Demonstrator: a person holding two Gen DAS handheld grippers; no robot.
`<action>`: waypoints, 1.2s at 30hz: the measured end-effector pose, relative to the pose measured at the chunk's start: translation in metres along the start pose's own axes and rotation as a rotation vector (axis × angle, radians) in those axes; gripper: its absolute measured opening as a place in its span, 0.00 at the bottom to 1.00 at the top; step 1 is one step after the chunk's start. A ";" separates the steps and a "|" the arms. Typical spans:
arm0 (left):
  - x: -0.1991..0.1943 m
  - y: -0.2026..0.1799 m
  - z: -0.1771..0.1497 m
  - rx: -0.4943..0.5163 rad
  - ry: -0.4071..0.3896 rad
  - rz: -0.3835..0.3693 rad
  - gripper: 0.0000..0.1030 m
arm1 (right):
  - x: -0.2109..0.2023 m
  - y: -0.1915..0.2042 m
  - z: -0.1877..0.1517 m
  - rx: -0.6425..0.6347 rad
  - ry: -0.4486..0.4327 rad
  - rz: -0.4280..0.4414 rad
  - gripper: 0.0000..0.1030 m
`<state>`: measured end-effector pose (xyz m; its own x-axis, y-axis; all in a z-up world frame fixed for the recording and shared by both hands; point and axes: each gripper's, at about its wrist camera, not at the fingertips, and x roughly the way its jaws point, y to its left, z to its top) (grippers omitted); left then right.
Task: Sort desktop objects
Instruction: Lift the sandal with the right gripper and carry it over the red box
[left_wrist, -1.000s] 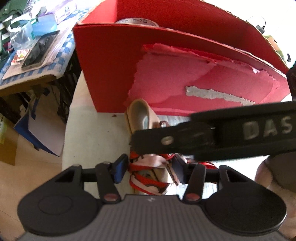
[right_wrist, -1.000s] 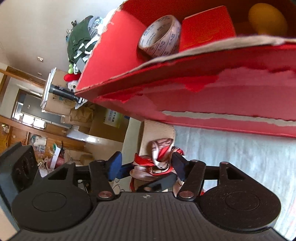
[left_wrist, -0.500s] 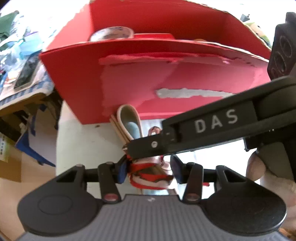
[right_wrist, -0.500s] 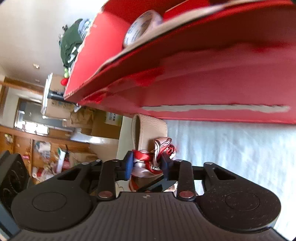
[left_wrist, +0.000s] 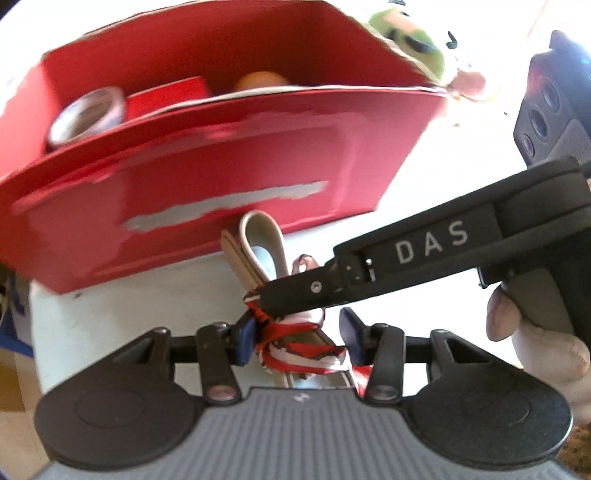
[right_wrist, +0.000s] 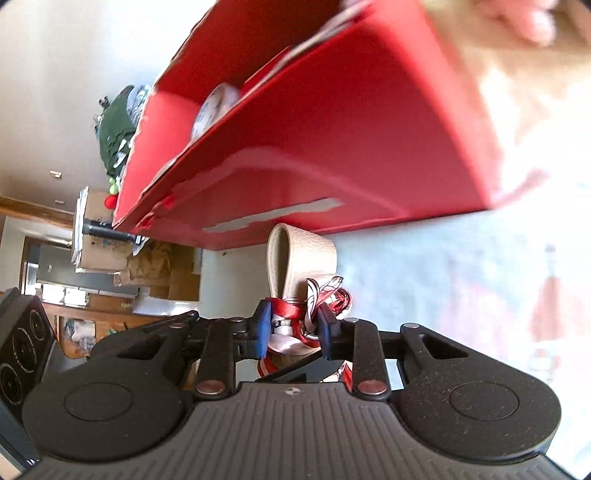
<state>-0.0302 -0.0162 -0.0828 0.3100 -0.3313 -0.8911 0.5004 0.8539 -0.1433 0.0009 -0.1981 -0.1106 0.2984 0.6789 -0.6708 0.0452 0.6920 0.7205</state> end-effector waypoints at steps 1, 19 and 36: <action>0.002 -0.009 0.003 0.013 0.002 -0.006 0.47 | -0.006 -0.004 0.000 0.002 -0.005 -0.006 0.27; -0.006 -0.128 0.059 0.196 -0.111 -0.076 0.46 | -0.119 -0.038 0.000 -0.008 -0.198 -0.028 0.25; -0.067 -0.063 0.134 0.203 -0.258 -0.022 0.47 | -0.108 0.056 0.090 -0.253 -0.251 -0.012 0.24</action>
<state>0.0259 -0.1013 0.0434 0.4796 -0.4615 -0.7464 0.6519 0.7567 -0.0490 0.0565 -0.2547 0.0181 0.5255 0.6107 -0.5924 -0.1780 0.7597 0.6254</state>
